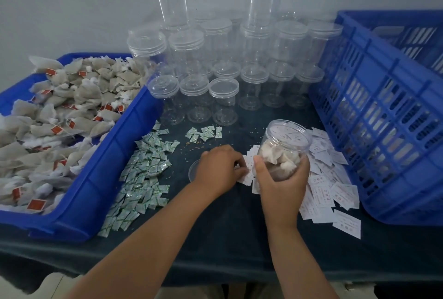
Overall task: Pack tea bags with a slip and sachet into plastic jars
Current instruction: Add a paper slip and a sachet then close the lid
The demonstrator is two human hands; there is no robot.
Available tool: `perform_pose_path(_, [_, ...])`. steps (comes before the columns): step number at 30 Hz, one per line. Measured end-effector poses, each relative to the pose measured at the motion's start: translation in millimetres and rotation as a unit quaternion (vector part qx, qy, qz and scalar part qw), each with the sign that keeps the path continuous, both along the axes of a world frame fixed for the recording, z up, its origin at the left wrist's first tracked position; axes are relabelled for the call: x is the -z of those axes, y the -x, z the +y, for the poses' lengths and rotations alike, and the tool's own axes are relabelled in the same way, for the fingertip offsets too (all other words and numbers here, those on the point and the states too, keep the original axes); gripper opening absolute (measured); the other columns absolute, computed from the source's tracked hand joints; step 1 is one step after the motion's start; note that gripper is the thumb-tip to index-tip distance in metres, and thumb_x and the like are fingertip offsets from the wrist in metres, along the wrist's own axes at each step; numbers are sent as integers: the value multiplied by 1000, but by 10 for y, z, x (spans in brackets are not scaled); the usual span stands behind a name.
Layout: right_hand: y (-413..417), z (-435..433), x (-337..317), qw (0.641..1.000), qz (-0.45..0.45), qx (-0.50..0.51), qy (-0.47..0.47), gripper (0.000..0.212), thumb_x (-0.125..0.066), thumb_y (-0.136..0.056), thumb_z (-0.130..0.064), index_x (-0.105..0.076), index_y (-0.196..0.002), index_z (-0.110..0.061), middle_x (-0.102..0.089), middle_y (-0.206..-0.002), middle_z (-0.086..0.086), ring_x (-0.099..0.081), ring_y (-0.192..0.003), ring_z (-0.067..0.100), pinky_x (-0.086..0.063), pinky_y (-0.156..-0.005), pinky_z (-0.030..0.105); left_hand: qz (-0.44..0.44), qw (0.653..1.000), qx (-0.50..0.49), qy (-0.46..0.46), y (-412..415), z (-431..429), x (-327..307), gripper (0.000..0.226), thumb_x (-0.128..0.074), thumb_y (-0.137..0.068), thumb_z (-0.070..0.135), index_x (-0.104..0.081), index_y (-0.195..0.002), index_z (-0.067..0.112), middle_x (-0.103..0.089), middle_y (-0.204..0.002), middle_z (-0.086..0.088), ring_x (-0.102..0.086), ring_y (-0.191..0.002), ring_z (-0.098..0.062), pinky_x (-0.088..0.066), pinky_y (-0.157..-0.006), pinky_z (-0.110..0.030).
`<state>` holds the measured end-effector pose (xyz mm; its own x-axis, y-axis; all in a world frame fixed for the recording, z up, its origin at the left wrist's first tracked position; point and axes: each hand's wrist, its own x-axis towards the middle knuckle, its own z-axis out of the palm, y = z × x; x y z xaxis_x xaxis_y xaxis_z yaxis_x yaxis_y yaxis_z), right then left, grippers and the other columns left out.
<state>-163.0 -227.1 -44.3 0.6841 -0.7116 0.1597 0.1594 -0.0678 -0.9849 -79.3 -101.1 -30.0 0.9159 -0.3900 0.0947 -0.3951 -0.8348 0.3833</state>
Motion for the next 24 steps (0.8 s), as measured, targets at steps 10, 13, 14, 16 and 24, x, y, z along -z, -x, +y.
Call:
perform_pose_path(10, [-22,6,27,999,18,-10,29,88,-96,-75,-39,-52,-147,-16,-62,-138,0,-61,-127,13,-49,-104,22,35,997,20,-63,-62,-29,-65,24,-64,-97,53,-72,-105,31,-58,-119,3,-55,-117,-22,-39,-101,-44])
perform_pose_path(13, [-13,3,25,999,21,-9,25,88,-97,-75,-38,-52,-147,-17,-62,-138,-1,-61,-126,11,-49,-104,21,47,995,32,-82,-94,-45,-87,36,-65,-95,57,-65,-121,33,-53,-124,2,-52,-123,-24,-36,-101,-45])
perform_pose_path(14, [-12,3,22,999,21,-8,24,87,-97,-75,-38,-52,-147,-18,-62,-137,-2,-61,-126,9,-49,-105,21,58,994,40,-88,-105,-31,-95,44,-66,-92,60,-61,-128,35,-52,-126,2,-51,-124,-24,-35,-102,-45])
perform_pose_path(16, [-13,6,19,999,23,-6,23,88,-97,-75,-41,-52,-147,-19,-62,-137,-5,-61,-126,7,-50,-107,23,87,990,51,-102,-135,-1,-123,48,-69,-89,62,-60,-130,38,-50,-127,4,-49,-125,-23,-33,-105,-46])
perform_pose_path(24, [-17,8,9,999,36,-19,18,87,-97,-75,-42,-52,-147,-21,-64,-138,-3,-63,-128,13,-54,-111,44,115,990,13,79,-146,46,-127,16,-75,-90,42,-61,-94,36,-66,-90,14,-62,-85,-5,-49,-87,-37])
